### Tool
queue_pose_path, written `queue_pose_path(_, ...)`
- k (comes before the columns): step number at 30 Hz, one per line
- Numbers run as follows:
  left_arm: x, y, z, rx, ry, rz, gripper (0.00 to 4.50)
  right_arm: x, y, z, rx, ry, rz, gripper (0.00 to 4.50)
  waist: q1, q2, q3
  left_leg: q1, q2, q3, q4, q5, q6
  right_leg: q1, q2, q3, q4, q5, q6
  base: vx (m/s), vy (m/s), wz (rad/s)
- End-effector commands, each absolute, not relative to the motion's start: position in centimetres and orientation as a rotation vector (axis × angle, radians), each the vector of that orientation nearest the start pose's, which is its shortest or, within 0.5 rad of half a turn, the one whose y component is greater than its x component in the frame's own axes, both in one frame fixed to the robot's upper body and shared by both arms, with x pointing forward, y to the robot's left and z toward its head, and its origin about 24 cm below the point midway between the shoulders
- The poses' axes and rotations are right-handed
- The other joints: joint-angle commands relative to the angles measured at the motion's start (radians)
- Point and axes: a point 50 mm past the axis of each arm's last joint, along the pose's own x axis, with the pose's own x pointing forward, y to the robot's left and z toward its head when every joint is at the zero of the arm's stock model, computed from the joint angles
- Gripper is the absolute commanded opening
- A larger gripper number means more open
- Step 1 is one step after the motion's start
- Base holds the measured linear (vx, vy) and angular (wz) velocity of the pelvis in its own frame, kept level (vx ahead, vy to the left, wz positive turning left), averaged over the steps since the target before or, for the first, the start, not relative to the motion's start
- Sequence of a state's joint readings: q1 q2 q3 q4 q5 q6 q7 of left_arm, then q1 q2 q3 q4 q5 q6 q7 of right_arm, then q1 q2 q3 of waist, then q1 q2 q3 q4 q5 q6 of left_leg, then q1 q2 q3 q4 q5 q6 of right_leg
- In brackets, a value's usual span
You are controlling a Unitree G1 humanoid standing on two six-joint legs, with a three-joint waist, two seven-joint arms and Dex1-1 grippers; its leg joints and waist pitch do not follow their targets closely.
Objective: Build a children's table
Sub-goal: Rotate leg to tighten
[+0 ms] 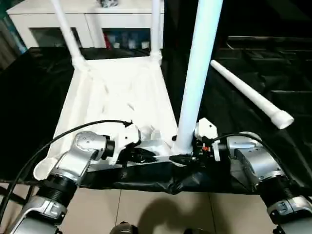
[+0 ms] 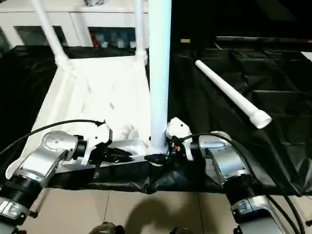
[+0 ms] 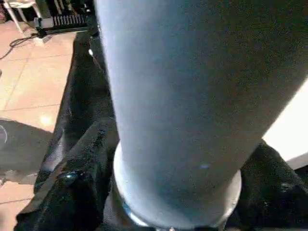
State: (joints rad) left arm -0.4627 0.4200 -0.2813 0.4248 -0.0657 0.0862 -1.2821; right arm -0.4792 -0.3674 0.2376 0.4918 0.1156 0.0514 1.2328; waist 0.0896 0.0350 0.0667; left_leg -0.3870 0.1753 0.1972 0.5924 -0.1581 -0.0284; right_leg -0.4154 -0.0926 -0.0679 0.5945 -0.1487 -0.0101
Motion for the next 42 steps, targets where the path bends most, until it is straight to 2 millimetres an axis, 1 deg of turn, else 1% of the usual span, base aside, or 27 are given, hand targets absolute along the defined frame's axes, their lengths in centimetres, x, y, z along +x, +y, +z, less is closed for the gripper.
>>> queue_pose_path(1,29.2,13.0,6.2,0.360,0.308,-1.468,0.00,29.3,-12.3,4.9,-0.242,0.310,1.451,3.08,-0.006,-0.009,-0.071,0.028,0.057,-0.026,-0.078,-0.363,0.018,0.038,-0.056,0.044,-0.079,-0.408,-0.189,0.000,0.000,0.00)
queue_pose_path(4,29.1,13.1,6.0,0.359,0.313,-1.467,0.00,29.2,-12.2,4.8,-0.238,0.312,1.454,2.83,-0.006,-0.010,-0.071,0.026,0.056,-0.027,-0.078,-0.363,0.016,0.039,-0.058,0.044,-0.080,-0.418,-0.183,0.000,0.000,0.00)
queue_pose_path(8,29.2,13.1,6.0,0.349,0.314,-1.449,0.00,29.1,-12.0,4.7,-0.225,0.313,1.443,2.75,-0.005,-0.009,-0.071,0.027,0.057,-0.027,-0.078,-0.360,0.017,0.038,-0.057,0.044,-0.080,-0.411,-0.184,0.000,0.000,0.00)
queue_pose_path(10,29.7,12.5,6.0,0.300,0.300,-1.386,0.00,29.5,-12.0,4.4,-0.203,0.328,1.372,2.75,-0.006,-0.010,-0.071,0.027,0.057,-0.026,-0.078,-0.356,0.016,0.038,-0.057,0.044,-0.078,-0.407,-0.186,0.000,0.000,0.00)
queue_pose_path(12,30.2,11.9,6.0,0.284,0.294,-1.323,0.00,29.8,-11.8,4.2,-0.188,0.320,1.310,2.74,-0.009,-0.012,-0.068,0.027,0.055,-0.027,-0.078,-0.367,0.011,0.036,-0.056,0.044,-0.081,-0.429,-0.182,0.000,0.000,0.00)
queue_pose_path(14,30.9,11.0,6.0,0.271,0.278,-1.247,0.00,30.5,-11.2,3.9,-0.163,0.308,1.201,2.74,-0.015,-0.016,-0.066,0.028,0.051,-0.030,-0.077,-0.379,0.002,0.036,-0.060,0.042,-0.090,-0.502,-0.157,0.000,0.000,0.00)
queue_pose_path(15,31.2,10.5,5.9,0.270,0.273,-1.212,0.00,30.9,-10.9,3.7,-0.156,0.305,1.122,2.74,-0.020,-0.015,-0.063,0.030,0.048,-0.031,-0.076,-0.392,-0.006,0.031,-0.060,0.040,-0.098,-0.549,-0.139,0.000,0.000,0.00)
queue_pose_path(16,31.3,10.0,5.8,0.270,0.271,-1.188,0.00,31.3,-10.6,3.4,-0.149,0.303,1.056,2.74,-0.023,-0.017,-0.064,0.030,0.046,-0.033,-0.075,-0.394,-0.011,0.032,-0.062,0.038,-0.100,-0.569,-0.129,0.000,0.000,0.00)
queue_pose_path(17,31.4,9.1,5.6,0.272,0.266,-1.166,0.00,32.0,-10.0,3.2,-0.116,0.301,0.940,2.74,-0.033,-0.019,-0.063,0.026,0.044,-0.036,-0.077,-0.396,-0.014,0.035,-0.062,0.035,-0.102,-0.594,-0.113,0.000,0.000,0.00)
queue_pose_path(18,31.6,8.4,5.4,0.275,0.268,-1.134,0.00,32.4,-9.7,3.0,-0.069,0.307,0.866,2.74,-0.043,-0.014,-0.062,0.030,0.042,-0.037,-0.075,-0.414,-0.018,0.028,-0.061,0.032,-0.109,-0.626,-0.101,0.000,0.000,0.00)
queue_pose_path(19,31.8,7.7,5.3,0.272,0.271,-1.101,0.00,32.7,-9.2,2.9,-0.039,0.308,0.809,2.74,-0.045,-0.016,-0.065,0.035,0.039,-0.039,-0.070,-0.425,-0.018,0.028,-0.062,0.027,-0.115,-0.654,-0.085,0.000,0.000,0.00)
queue_pose_path(20,31.8,7.7,5.3,0.272,0.271,-1.101,0.00,32.7,-9.2,2.9,-0.039,0.308,0.809,2.74,-0.048,-0.016,-0.064,0.035,0.038,-0.037,-0.069,-0.425,-0.013,0.025,-0.061,0.028,-0.119,-0.660,-0.081,0.000,0.000,0.00)
queue_pose_path(21,32.2,6.3,5.1,0.277,0.273,-1.027,0.00,33.2,-8.2,2.7,-0.015,0.314,0.674,2.74,-0.053,-0.010,-0.061,0.036,0.037,-0.038,-0.069,-0.438,-0.013,0.021,-0.059,0.024,-0.125,-0.676,-0.075,0.000,0.000,0.00)
queue_pose_path(22,32.3,5.9,5.1,0.279,0.274,-1.012,0.00,33.3,-7.8,2.7,-0.018,0.309,0.656,2.74,-0.057,-0.011,-0.061,0.036,0.036,-0.040,-0.069,-0.442,-0.014,0.022,-0.057,0.021,-0.124,-0.678,-0.070,0.000,0.000,0.00)
queue_pose_path(23,32.3,5.0,5.0,0.297,0.268,-1.007,0.00,33.5,-6.7,3.0,-0.003,0.283,0.627,2.74,-0.059,-0.004,-0.062,0.041,0.037,-0.042,-0.070,-0.461,-0.018,0.020,-0.055,0.017,-0.127,-0.679,-0.067,0.000,0.000,0.00)
queue_pose_path(24,32.2,4.7,5.0,0.299,0.266,-1.009,0.00,33.5,-6.4,3.1,0.003,0.276,0.621,2.74,-0.062,-0.003,-0.063,0.045,0.038,-0.042,-0.072,-0.480,-0.017,0.019,-0.054,0.015,-0.132,-0.664,-0.067,0.000,0.000,0.00)
queue_pose_path(25,32.3,4.6,5.1,0.293,0.267,-1.005,0.00,33.5,-6.1,3.3,-0.004,0.264,0.620,2.74,-0.062,-0.003,-0.065,0.043,0.040,-0.044,-0.076,-0.483,-0.015,0.025,-0.055,0.013,-0.130,-0.645,-0.071,0.000,0.000,0.00)
queue_pose_path(26,32.3,4.5,5.1,0.290,0.267,-1.002,0.00,33.5,-5.9,3.4,-0.015,0.252,0.624,2.74,-0.063,0.001,-0.064,0.036,0.042,-0.046,-0.083,-0.492,-0.013,0.030,-0.054,0.013,-0.128,-0.613,-0.075,0.000,0.000,0.00)
queue_pose_path(27,32.3,4.5,5.1,0.305,0.264,-1.007,0.00,33.5,-5.8,3.5,-0.017,0.241,0.627,3.09,-0.064,0.001,-0.066,0.037,0.044,-0.047,-0.086,-0.505,-0.013,0.031,-0.053,0.014,-0.124,-0.585,-0.082,0.000,0.000,0.00)
queue_pose_path(28,32.3,4.5,5.1,0.306,0.264,-1.007,0.00,33.5,-5.7,3.5,-0.017,0.240,0.628,3.30,-0.064,0.002,-0.066,0.037,0.045,-0.047,-0.087,-0.510,-0.013,0.030,-0.054,0.016,-0.122,-0.571,-0.087,0.000,0.000,0.00)
queue_pose_path(29,32.2,4.6,5.1,0.324,0.254,-1.024,0.00,33.5,-5.8,3.6,-0.034,0.230,0.642,3.30,-0.064,0.004,-0.066,0.037,0.046,-0.046,-0.089,-0.514,-0.014,0.030,-0.054,0.019,-0.121,-0.545,-0.098,0.000,0.000,0.00)
queue_pose_path(30,32.0,4.8,5.1,0.349,0.235,-1.053,0.00,33.5,-6.0,3.6,-0.049,0.224,0.657,3.46,-0.065,0.003,-0.067,0.035,0.046,-0.046,-0.091,-0.514,-0.012,0.032,-0.055,0.021,-0.120,-0.526,-0.105,0.000,0.000,0.00)
queue_pose_path(33,31.8,5.3,4.9,0.346,0.224,-1.085,0.00,33.5,-6.4,3.7,-0.078,0.202,0.667,3.72,-0.061,0.002,-0.068,0.037,0.045,-0.041,-0.089,-0.503,-0.006,0.031,-0.059,0.026,-0.118,-0.505,-0.121,0.000,0.000,0.00)
queue_pose_path(35,31.6,5.8,5.0,0.326,0.222,-1.109,0.00,33.7,-6.9,3.9,-0.097,0.179,0.666,3.91,-0.061,0.001,-0.069,0.032,0.045,-0.039,-0.088,-0.483,0.000,0.035,-0.060,0.028,-0.115,-0.490,-0.128,0.000,0.000,0.00)
queue_pose_path(36,31.5,6.1,5.0,0.310,0.225,-1.116,0.00,33.7,-7.2,4.0,-0.106,0.172,0.681,4.01,-0.059,0.001,-0.069,0.034,0.044,-0.037,-0.087,-0.468,0.005,0.035,-0.061,0.029,-0.115,-0.480,-0.135,0.000,0.000,0.00)
queue_pose_path(39,31.3,6.8,5.2,0.287,0.228,-1.143,0.00,33.4,-7.8,4.1,-0.141,0.163,0.756,4.01,-0.053,-0.001,-0.072,0.031,0.047,-0.033,-0.086,-0.426,0.022,0.039,-0.062,0.032,-0.108,-0.437,-0.158,0.000,0.000,0.00)
queue_pose_path(42,31.0,7.9,5.3,0.289,0.232,-1.193,0.00,32.8,-8.5,4.1,-0.193,0.162,0.889,4.01,-0.049,-0.002,-0.071,0.030,0.048,-0.029,-0.082,-0.404,0.033,0.038,-0.060,0.038,-0.102,-0.414,-0.174,0.000,0.000,0.00)
